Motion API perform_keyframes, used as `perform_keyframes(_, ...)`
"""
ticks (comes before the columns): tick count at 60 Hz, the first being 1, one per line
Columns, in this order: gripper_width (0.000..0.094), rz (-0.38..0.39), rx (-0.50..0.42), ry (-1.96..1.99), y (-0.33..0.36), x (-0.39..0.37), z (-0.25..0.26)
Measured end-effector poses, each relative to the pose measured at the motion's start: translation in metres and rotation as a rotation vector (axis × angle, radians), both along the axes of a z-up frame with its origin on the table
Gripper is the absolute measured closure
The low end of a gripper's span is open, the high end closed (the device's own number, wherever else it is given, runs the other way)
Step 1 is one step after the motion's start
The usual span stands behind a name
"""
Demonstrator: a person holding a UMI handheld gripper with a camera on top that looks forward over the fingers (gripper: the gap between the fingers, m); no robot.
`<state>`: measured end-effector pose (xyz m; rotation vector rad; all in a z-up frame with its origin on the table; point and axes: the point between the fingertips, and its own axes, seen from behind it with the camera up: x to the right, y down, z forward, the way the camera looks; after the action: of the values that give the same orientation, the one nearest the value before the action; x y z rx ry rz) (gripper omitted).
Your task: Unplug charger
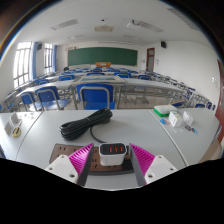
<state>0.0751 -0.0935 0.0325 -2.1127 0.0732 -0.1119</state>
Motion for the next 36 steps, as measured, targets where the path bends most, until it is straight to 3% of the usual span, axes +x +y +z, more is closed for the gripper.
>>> perform_keyframes(6,0.0515,-0.001,0.002,0.021,0.012,0.006,-0.008)
perform_keyframes(17,0.0686,0.008,-0.009,0.025,0.014,0.002,-0.009)
perform_keyframes(26,0.0710,0.004,-0.043,0.063,0.013,0.001,-0.005)
perform_keyframes(29,0.0711,0.009,0.091,0.080,0.022,0.006,0.050)
perform_keyframes(33,0.0711,0.051,0.311,0.018,0.028,0.016,0.171)
perform_keyframes(36,0.0712,0.040,0.441,0.017,0.039,0.030,0.248)
